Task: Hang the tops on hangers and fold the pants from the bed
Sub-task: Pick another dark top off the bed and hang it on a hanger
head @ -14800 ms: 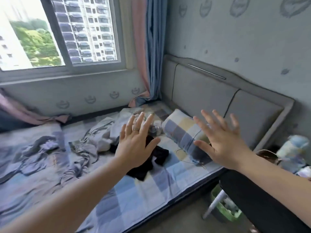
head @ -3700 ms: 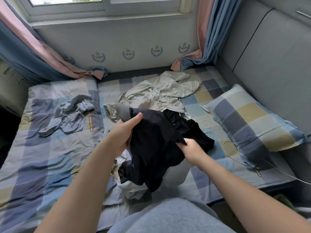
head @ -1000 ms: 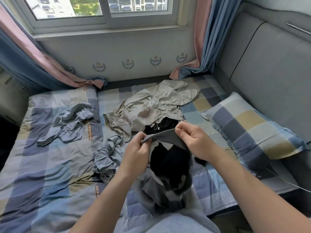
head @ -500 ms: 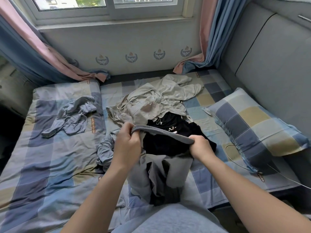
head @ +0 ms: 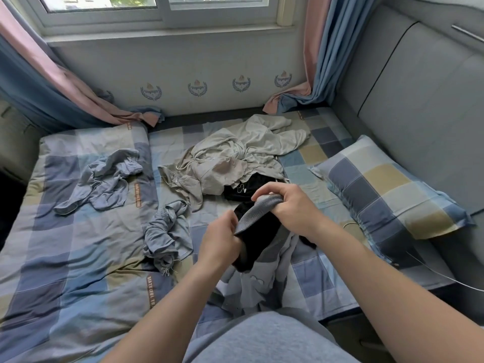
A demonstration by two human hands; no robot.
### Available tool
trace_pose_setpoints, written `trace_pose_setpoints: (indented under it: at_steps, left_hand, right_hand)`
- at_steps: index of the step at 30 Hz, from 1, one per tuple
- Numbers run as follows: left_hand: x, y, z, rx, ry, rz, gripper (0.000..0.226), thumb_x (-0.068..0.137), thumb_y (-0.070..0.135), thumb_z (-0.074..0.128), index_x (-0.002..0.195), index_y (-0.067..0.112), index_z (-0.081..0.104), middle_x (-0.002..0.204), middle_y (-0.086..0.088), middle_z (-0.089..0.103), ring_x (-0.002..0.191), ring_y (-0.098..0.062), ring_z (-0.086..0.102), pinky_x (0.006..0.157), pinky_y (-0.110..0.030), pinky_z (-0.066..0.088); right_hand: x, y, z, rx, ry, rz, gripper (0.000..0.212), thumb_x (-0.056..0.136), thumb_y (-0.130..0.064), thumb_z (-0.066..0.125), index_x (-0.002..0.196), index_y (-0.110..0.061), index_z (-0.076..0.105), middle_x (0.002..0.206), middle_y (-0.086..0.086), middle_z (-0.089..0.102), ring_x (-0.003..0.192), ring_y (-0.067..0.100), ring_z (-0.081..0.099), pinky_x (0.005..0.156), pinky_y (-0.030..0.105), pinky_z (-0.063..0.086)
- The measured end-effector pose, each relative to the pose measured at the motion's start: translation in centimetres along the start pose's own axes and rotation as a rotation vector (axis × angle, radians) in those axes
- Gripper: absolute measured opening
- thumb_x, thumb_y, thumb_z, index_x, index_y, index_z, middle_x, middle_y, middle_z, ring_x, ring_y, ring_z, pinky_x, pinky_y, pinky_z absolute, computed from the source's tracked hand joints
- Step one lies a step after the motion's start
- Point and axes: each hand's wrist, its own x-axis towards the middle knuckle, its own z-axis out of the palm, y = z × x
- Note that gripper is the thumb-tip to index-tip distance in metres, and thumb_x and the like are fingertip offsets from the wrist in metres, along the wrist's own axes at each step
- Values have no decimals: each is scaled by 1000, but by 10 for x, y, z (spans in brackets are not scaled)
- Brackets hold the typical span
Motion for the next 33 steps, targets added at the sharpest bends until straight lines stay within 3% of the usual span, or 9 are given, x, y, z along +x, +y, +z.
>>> trace_pose_setpoints:
  at_steps: [5, 9, 12, 15, 19, 25, 27, 30, 33]
  left_hand:
    - [15, -25, -16, 33, 197, -75, 29, 70, -12, 51, 78, 16, 50, 84, 0, 49, 74, -15, 46, 57, -24, 33]
    - [24, -36, -26, 114, 164, -48, 33, 74, -8, 53, 90, 20, 62, 96, 3, 54, 85, -18, 51, 66, -28, 36]
    - [27, -29, -20, 262, 29, 0, 27, 76, -1, 53, 81, 21, 68, 84, 1, 61, 82, -23, 54, 67, -30, 35]
    - [26, -19, -4, 360, -234, 18, 19, 73, 2, 50, 61, 17, 54, 65, -1, 57, 69, -27, 54, 53, -30, 33]
    - [18, -7, 30, 264, -483, 121, 17, 84, 18, 57, 67, 17, 52, 66, -1, 58, 65, -22, 55, 55, -31, 39]
    - [-5, 21, 73, 394, -421, 331, 10, 89, 16, 53, 85, 25, 57, 81, 9, 60, 84, -26, 62, 56, -31, 38]
    - [-19, 31, 84, 448, -432, 402, 25, 84, 11, 49, 94, 31, 61, 80, 18, 54, 87, -23, 59, 57, -29, 34]
    - [-47, 44, 107, 537, -569, 474, 29, 78, 8, 43, 88, 32, 55, 76, 10, 52, 80, -26, 55, 56, -30, 38]
    - [-87, 55, 137, 702, -747, 556, 24, 87, 12, 45, 100, 27, 59, 83, 1, 58, 75, -23, 54, 64, -32, 45]
  right_hand:
    - [-2, 48, -27, -611, 191, 134, 41, 78, 1, 50, 98, -29, 70, 98, -3, 64, 98, 26, 60, 76, 35, 48]
    - [-14, 83, -31, -742, 285, 317, 31, 84, -1, 50, 99, -22, 67, 104, 1, 56, 98, 31, 57, 67, 32, 39]
    - [-26, 93, -28, -606, 384, 398, 33, 81, 4, 48, 91, -21, 65, 100, 4, 58, 87, 30, 53, 64, 32, 37]
    - [-44, 93, -30, -343, 452, 451, 42, 76, 11, 43, 86, -25, 63, 86, 5, 64, 80, 27, 54, 59, 32, 38]
    - [-86, 87, -39, -183, 500, 481, 46, 76, 12, 39, 80, -29, 59, 80, 1, 61, 70, 16, 52, 56, 29, 40]
    - [-177, 101, -49, -21, 618, 643, 33, 82, 9, 51, 84, -22, 64, 75, 3, 60, 58, 16, 48, 46, 24, 34]
    - [-214, 105, -42, 80, 666, 684, 26, 83, 6, 61, 84, -20, 66, 77, 11, 63, 61, 18, 51, 51, 24, 38]
    - [-269, 109, -26, 166, 718, 739, 24, 81, 6, 66, 88, -17, 67, 91, 21, 66, 75, 28, 58, 66, 33, 42]
    - [-330, 110, -5, 202, 813, 785, 28, 80, 7, 58, 87, -19, 67, 78, 7, 62, 69, 18, 54, 58, 24, 40]
